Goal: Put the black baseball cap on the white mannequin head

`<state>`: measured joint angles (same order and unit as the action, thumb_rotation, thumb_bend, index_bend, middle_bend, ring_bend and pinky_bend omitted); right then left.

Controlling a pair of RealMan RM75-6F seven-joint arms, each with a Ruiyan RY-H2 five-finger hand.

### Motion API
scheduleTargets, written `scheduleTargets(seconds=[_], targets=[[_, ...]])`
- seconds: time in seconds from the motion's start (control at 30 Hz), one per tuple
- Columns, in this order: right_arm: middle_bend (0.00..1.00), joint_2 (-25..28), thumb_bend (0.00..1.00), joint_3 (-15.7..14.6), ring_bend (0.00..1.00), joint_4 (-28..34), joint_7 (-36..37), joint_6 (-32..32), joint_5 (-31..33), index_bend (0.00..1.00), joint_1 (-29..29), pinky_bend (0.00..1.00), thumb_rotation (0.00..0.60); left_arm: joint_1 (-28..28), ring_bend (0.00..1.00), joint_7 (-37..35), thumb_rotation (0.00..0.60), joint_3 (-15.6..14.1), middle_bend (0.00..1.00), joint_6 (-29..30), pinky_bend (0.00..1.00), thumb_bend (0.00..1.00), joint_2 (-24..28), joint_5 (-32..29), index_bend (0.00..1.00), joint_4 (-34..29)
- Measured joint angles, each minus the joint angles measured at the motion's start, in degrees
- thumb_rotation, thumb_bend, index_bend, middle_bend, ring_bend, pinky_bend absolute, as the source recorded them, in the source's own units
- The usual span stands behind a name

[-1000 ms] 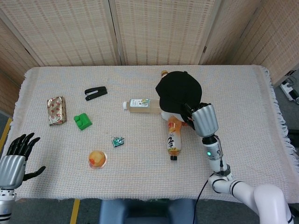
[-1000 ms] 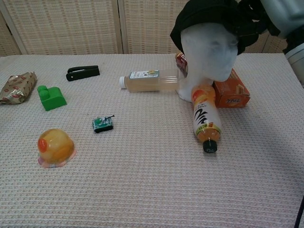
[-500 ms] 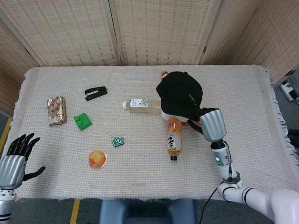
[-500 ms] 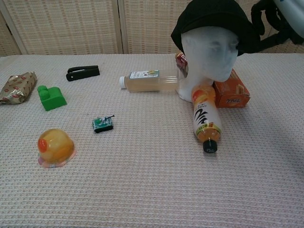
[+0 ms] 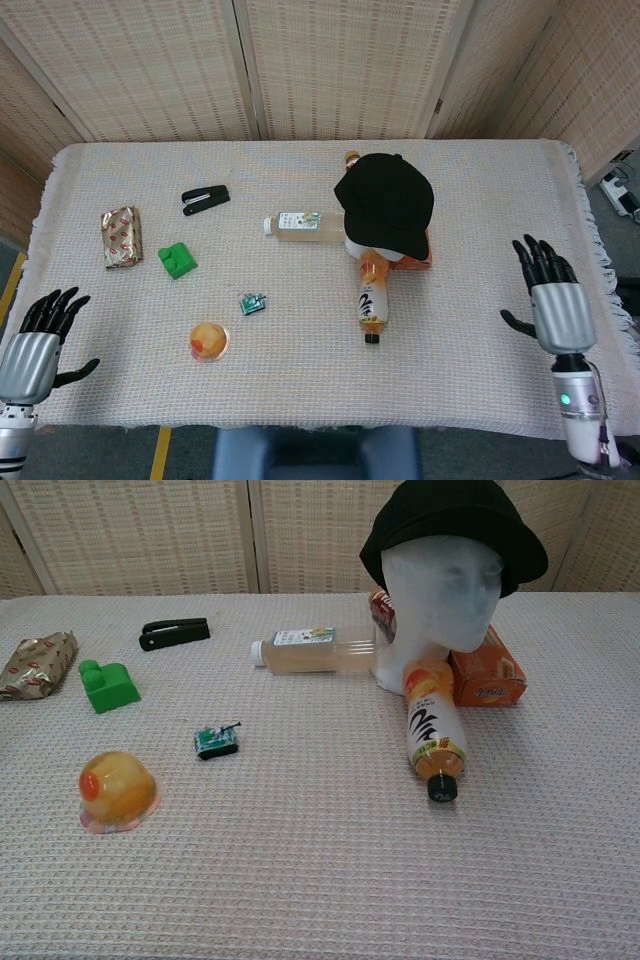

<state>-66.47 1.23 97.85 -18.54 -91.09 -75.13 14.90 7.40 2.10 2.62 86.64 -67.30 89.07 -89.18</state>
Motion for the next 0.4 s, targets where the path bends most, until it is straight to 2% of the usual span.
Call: scheduleTargets(seconds=[0.13, 0.3, 0.4], targets=[[0.0, 3.5, 0.0, -2.0, 0.0, 1.1, 2.0, -2.2, 2.3, 0.0, -6.5, 0.04, 0.6, 0.1, 0.01, 0.9, 0.6, -0.3, 0.1, -0.1, 0.14, 0.15, -0.3, 0.5, 0.16, -0.1], [0.0, 7.0, 0.0, -2.4, 0.0, 1.2, 8.8, -3.4, 1.8, 0.0, -9.0, 0.04, 0.6, 0.1, 0.01, 2.0, 0.6, -0.6, 0.1, 0.1, 0.14, 0.14, -0.6, 1.0, 0.16, -0.4], [0.0, 7.7, 0.0, -2.6, 0.0, 1.6, 8.9, -3.4, 0.3, 0.0, -10.2, 0.04, 0.6, 0.1, 0.01, 2.5, 0.6, -0.7, 0.1, -0.1, 0.14, 0.15, -0.7, 1.0, 0.16, -0.2]])
